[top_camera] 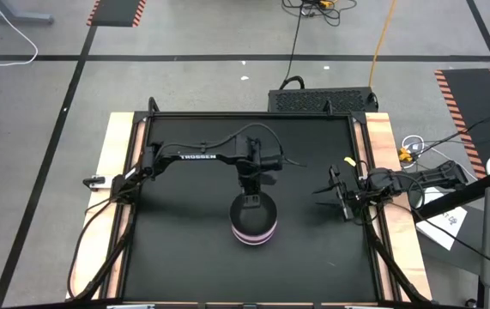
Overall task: Nest bowls inside each other
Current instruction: Stack the black bowl into the purple bowl
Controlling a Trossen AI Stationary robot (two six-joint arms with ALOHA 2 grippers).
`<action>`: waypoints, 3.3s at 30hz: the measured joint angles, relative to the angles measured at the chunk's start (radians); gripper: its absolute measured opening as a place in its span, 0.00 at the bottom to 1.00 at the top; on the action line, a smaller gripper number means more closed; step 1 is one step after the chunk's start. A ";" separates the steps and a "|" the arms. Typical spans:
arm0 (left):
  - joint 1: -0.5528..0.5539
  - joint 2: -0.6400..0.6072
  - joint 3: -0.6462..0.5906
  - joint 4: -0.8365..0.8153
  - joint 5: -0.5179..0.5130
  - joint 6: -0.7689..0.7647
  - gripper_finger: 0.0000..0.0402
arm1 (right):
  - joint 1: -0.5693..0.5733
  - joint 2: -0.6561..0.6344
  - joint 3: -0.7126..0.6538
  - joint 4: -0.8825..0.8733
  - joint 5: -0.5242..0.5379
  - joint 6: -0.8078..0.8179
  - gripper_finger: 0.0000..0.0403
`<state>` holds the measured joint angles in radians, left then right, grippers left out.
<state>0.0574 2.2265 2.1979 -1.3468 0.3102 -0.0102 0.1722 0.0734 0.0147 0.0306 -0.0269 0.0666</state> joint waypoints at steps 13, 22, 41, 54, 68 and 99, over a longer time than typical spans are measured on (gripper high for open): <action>-0.003 0.000 0.000 0.018 -0.021 0.009 0.01 | 0.000 0.000 0.000 0.003 0.000 0.000 0.36; -0.005 -0.011 -0.067 0.062 -0.005 0.001 0.01 | 0.000 0.000 0.000 0.003 0.000 0.000 0.36; -0.025 -0.009 -0.107 0.077 -0.085 -0.033 0.01 | 0.000 0.000 0.000 0.004 0.000 -0.003 0.36; -0.036 -0.009 -0.084 -0.021 -0.153 -0.048 0.01 | 0.000 0.000 0.000 0.003 0.000 -0.003 0.36; -0.040 -0.008 -0.049 -0.035 -0.172 -0.044 0.02 | 0.000 0.000 0.000 0.003 0.000 -0.003 0.36; -0.086 -0.062 -0.051 0.026 -0.220 -0.049 0.61 | 0.000 0.000 0.000 0.003 0.000 -0.001 0.36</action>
<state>-0.0288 2.1642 2.1464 -1.3209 0.0900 -0.0592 0.1722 0.0738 0.0147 0.0334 -0.0265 0.0654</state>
